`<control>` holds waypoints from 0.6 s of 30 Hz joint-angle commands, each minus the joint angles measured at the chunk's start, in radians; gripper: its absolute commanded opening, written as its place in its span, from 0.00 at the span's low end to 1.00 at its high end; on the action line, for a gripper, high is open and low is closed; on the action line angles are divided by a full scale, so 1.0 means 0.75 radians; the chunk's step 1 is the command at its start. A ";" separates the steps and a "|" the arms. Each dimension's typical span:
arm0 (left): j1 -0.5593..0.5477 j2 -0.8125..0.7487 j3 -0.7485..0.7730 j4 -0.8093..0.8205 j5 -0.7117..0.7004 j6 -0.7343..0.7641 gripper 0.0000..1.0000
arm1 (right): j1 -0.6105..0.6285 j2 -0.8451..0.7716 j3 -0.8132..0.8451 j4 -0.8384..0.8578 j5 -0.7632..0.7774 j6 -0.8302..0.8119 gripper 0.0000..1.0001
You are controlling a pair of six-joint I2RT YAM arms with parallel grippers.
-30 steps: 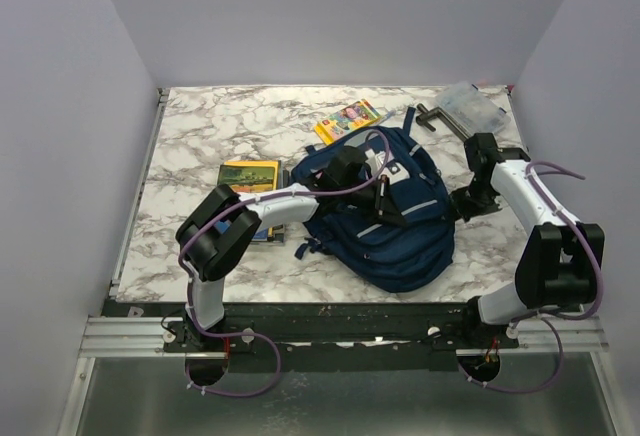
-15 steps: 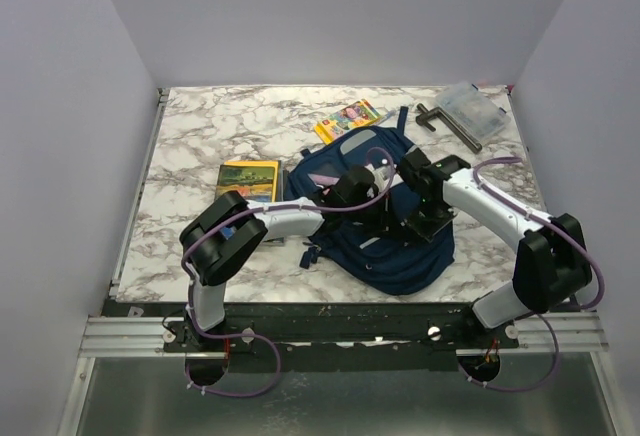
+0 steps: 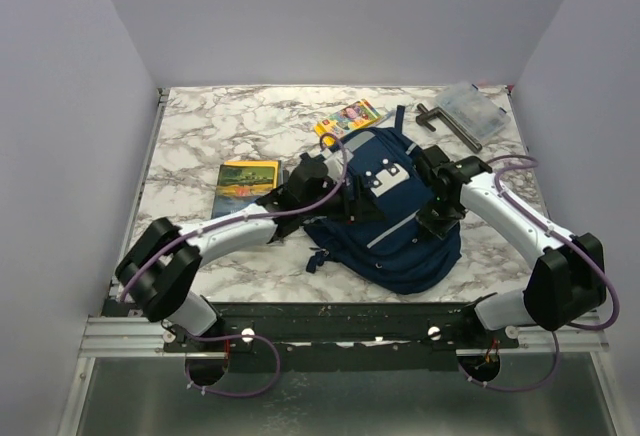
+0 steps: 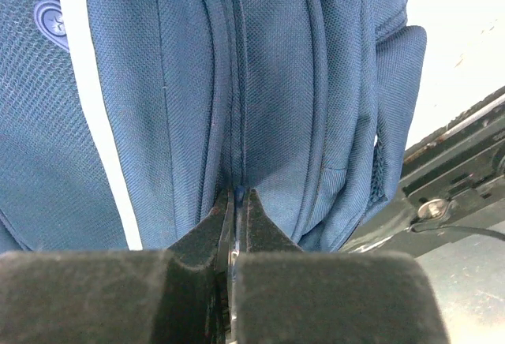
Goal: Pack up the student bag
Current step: Unzip the student bag at the center of the board.
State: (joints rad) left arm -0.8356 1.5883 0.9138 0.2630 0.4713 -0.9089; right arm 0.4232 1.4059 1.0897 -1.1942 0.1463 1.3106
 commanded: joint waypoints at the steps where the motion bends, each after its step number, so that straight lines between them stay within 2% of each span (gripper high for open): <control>1: 0.105 -0.210 -0.135 -0.184 -0.090 0.169 0.69 | -0.010 -0.021 0.025 -0.029 0.093 -0.178 0.00; 5: 0.131 -0.150 -0.244 -0.130 -0.095 0.130 0.59 | -0.011 -0.037 -0.012 -0.055 0.127 -0.231 0.01; 9: 0.104 0.046 -0.310 0.186 -0.036 -0.100 0.50 | -0.002 -0.054 -0.085 -0.057 0.065 -0.213 0.01; 11: 0.062 0.124 -0.297 0.299 -0.061 -0.199 0.48 | 0.046 -0.085 -0.168 -0.039 -0.021 -0.124 0.01; 12: 0.039 0.146 -0.284 0.326 -0.088 -0.221 0.47 | 0.093 -0.100 -0.210 -0.018 -0.089 -0.060 0.01; 14: -0.010 0.171 -0.257 0.352 -0.174 -0.257 0.47 | 0.309 -0.125 -0.283 0.074 -0.218 0.097 0.01; 16: -0.040 0.197 -0.227 0.370 -0.213 -0.281 0.46 | 0.536 -0.094 -0.269 0.142 -0.276 0.235 0.01; 18: -0.057 0.196 -0.216 0.376 -0.245 -0.291 0.44 | 0.666 -0.023 -0.204 0.185 -0.305 0.252 0.01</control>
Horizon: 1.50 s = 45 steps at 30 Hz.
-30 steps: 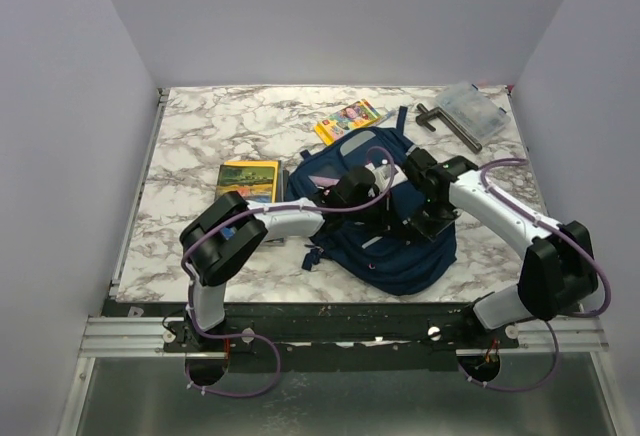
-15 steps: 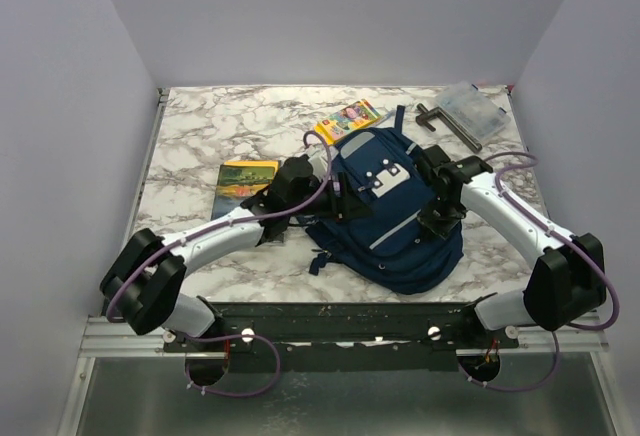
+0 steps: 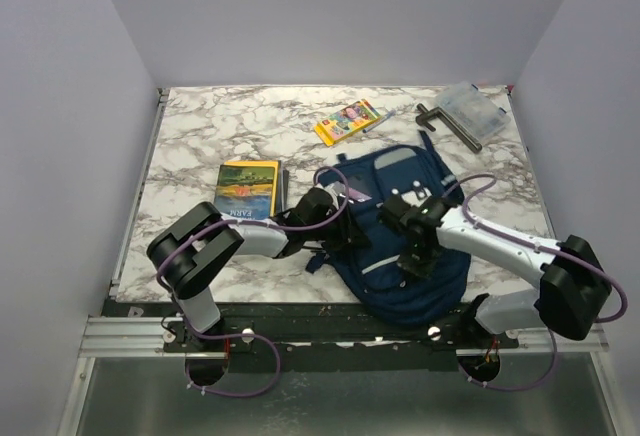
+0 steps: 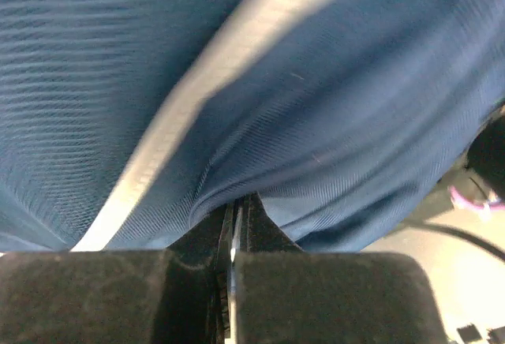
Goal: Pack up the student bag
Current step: Unzip the student bag at the center of the board.
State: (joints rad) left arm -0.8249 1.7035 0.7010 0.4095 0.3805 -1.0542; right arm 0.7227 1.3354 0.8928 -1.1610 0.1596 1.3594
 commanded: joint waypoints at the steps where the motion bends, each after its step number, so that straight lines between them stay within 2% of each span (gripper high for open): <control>1: -0.078 0.031 0.060 0.184 -0.147 -0.095 0.44 | 0.302 0.107 0.093 0.133 -0.324 0.172 0.01; 4: -0.081 -0.020 0.013 0.194 -0.193 -0.078 0.43 | 0.327 0.140 0.132 0.107 -0.290 0.112 0.01; 8: -0.059 -0.122 -0.081 0.198 -0.188 -0.009 0.43 | 0.325 0.022 0.015 0.238 -0.285 0.009 0.12; 10: -0.027 -0.203 -0.155 0.196 -0.162 0.007 0.48 | 0.325 -0.089 -0.035 0.281 -0.261 -0.032 0.15; 13: 0.024 -0.351 -0.254 0.177 -0.107 0.077 0.57 | 0.325 -0.259 -0.070 0.297 -0.219 -0.070 0.29; 16: 0.032 -0.504 -0.272 0.018 -0.091 0.213 0.66 | 0.325 -0.378 -0.039 0.330 -0.221 -0.232 0.45; 18: 0.030 -0.579 -0.239 -0.130 -0.071 0.301 0.68 | 0.325 -0.368 0.038 0.271 -0.203 -0.352 0.48; 21: 0.032 -0.654 -0.239 -0.288 -0.103 0.315 0.70 | 0.325 -0.342 0.139 0.178 -0.085 -0.445 0.52; 25: 0.033 -0.689 -0.254 -0.387 -0.154 0.307 0.75 | 0.323 -0.283 0.230 0.058 0.215 -0.531 0.58; 28: 0.042 -0.582 -0.203 -0.397 -0.125 0.321 0.78 | 0.248 -0.209 0.270 0.055 0.429 -0.526 0.77; 32: 0.046 -0.331 -0.020 -0.395 -0.043 0.328 0.75 | -0.099 -0.191 0.147 0.302 0.266 -0.655 0.77; 33: 0.046 -0.273 0.020 -0.394 -0.035 0.322 0.74 | -0.136 -0.191 0.107 0.333 0.247 -0.654 0.76; 36: 0.043 -0.122 0.186 -0.393 0.034 0.314 0.72 | -0.144 -0.187 -0.018 0.350 0.191 -0.586 0.75; 42: 0.045 0.195 0.575 -0.411 0.184 0.300 0.70 | -0.129 -0.325 -0.294 0.597 -0.178 -0.577 0.72; 45: 0.066 0.210 0.685 -0.491 0.172 0.368 0.70 | -0.127 -0.359 -0.216 0.514 -0.080 -0.641 0.73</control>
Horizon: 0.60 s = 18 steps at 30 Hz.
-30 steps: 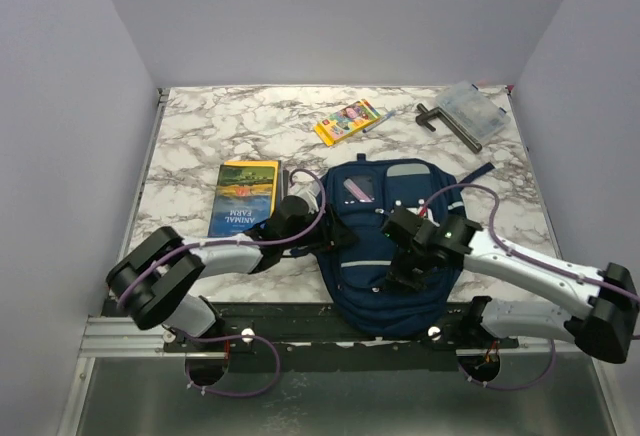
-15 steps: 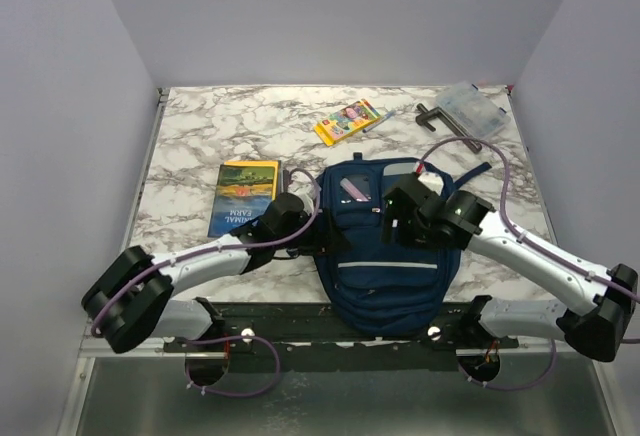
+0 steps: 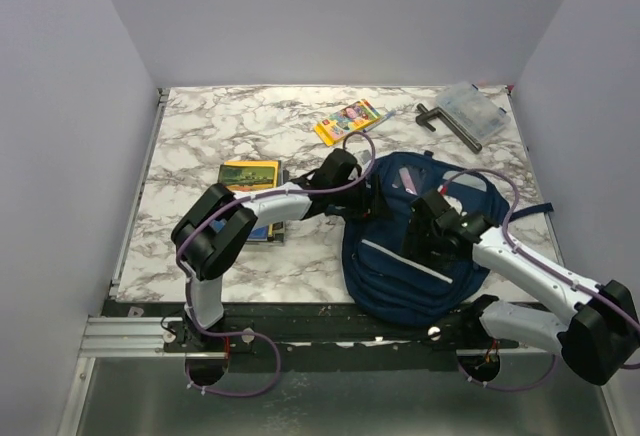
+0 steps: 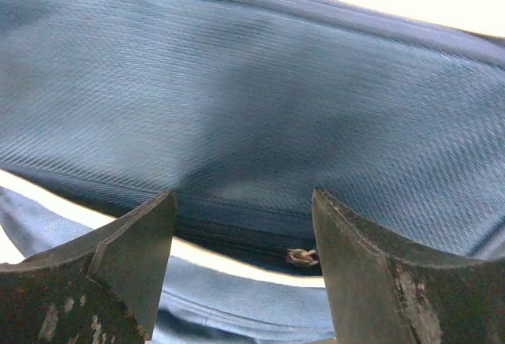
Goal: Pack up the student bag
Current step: Unzip the student bag at the center of the board.
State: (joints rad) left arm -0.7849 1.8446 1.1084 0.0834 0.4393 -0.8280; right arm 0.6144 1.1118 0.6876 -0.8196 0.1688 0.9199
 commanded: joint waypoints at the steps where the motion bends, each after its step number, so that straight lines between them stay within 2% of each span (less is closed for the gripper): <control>1: 0.028 0.004 0.148 -0.080 0.089 0.099 0.71 | 0.016 -0.049 0.115 0.021 -0.061 -0.113 0.74; 3: 0.070 -0.062 0.115 -0.109 0.090 0.166 0.72 | 0.017 0.011 0.238 -0.035 -0.061 -0.242 0.75; 5: 0.133 -0.159 0.044 -0.123 0.121 0.232 0.75 | 0.021 0.098 0.343 -0.101 -0.057 -0.347 1.00; 7: 0.203 -0.275 -0.021 -0.185 0.148 0.309 0.78 | 0.066 0.153 0.419 -0.135 -0.010 -0.428 1.00; 11: 0.343 -0.523 -0.114 -0.351 0.139 0.408 0.80 | 0.157 0.192 0.555 -0.145 -0.049 -0.626 1.00; 13: 0.401 -0.663 -0.191 -0.368 0.155 0.419 0.80 | 0.159 0.221 0.604 -0.205 -0.044 -0.750 1.00; 14: 0.428 -0.719 -0.227 -0.372 0.160 0.418 0.80 | 0.160 0.239 0.640 -0.242 -0.017 -0.744 1.00; 16: 0.464 -0.837 -0.312 -0.371 0.155 0.408 0.80 | 0.171 0.252 0.700 -0.223 -0.100 -0.868 0.99; 18: 0.488 -0.946 -0.387 -0.358 0.130 0.397 0.80 | 0.187 0.279 0.759 -0.195 -0.095 -0.930 1.00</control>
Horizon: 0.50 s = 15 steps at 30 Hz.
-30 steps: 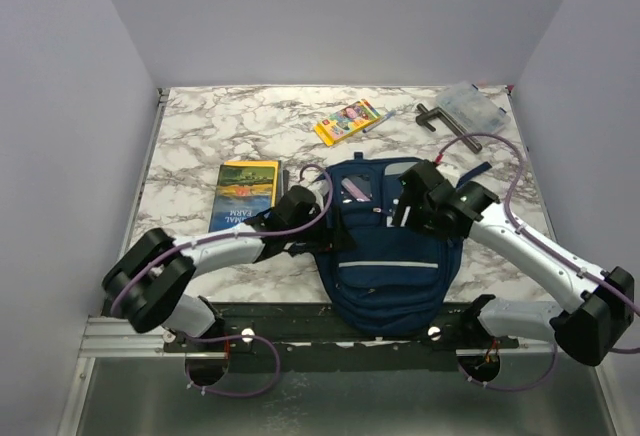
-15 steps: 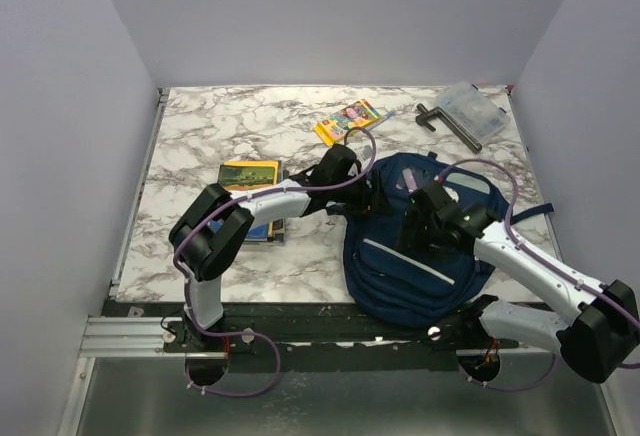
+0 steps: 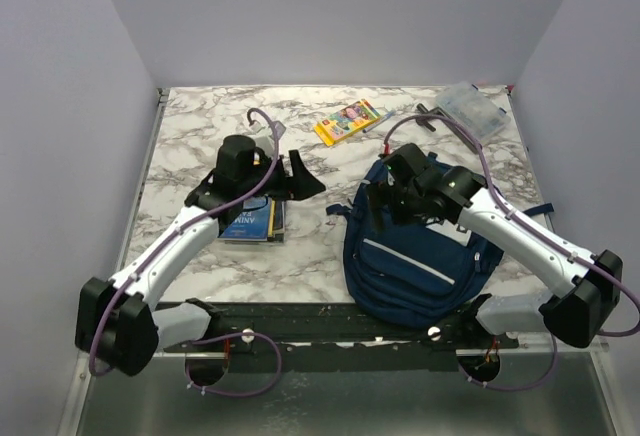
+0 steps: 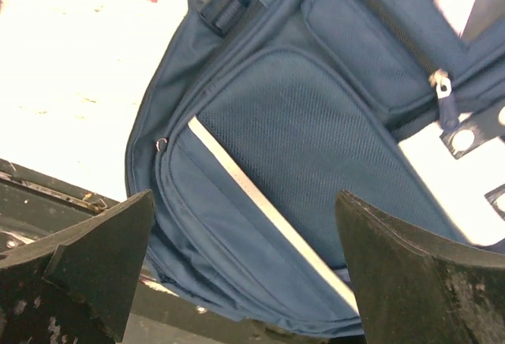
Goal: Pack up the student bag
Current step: Unzip the student bag at the center of the board.
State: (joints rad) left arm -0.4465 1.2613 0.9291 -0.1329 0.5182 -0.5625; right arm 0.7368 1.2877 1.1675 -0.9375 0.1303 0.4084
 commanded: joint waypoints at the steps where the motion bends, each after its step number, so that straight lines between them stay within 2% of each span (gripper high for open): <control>1: 0.046 -0.225 -0.177 -0.066 0.007 0.042 0.80 | 0.029 0.062 0.153 -0.034 -0.008 -0.285 1.00; 4: 0.066 -0.336 -0.244 -0.062 -0.028 0.038 0.80 | 0.046 0.066 0.118 -0.054 -0.009 -0.586 1.00; 8: 0.082 -0.422 -0.305 -0.052 -0.014 0.018 0.80 | 0.143 0.021 -0.085 -0.172 0.142 -0.916 1.00; 13: 0.084 -0.453 -0.421 0.059 0.037 -0.054 0.79 | 0.172 -0.117 -0.183 -0.227 -0.135 -1.110 0.98; 15: 0.083 -0.448 -0.474 0.135 0.071 -0.112 0.79 | 0.232 -0.139 -0.208 -0.213 -0.165 -1.116 0.97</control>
State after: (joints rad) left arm -0.3901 0.9318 0.6453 -0.1318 0.5190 -0.5762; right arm 0.8631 1.2572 1.0279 -1.0641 0.1108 -0.2848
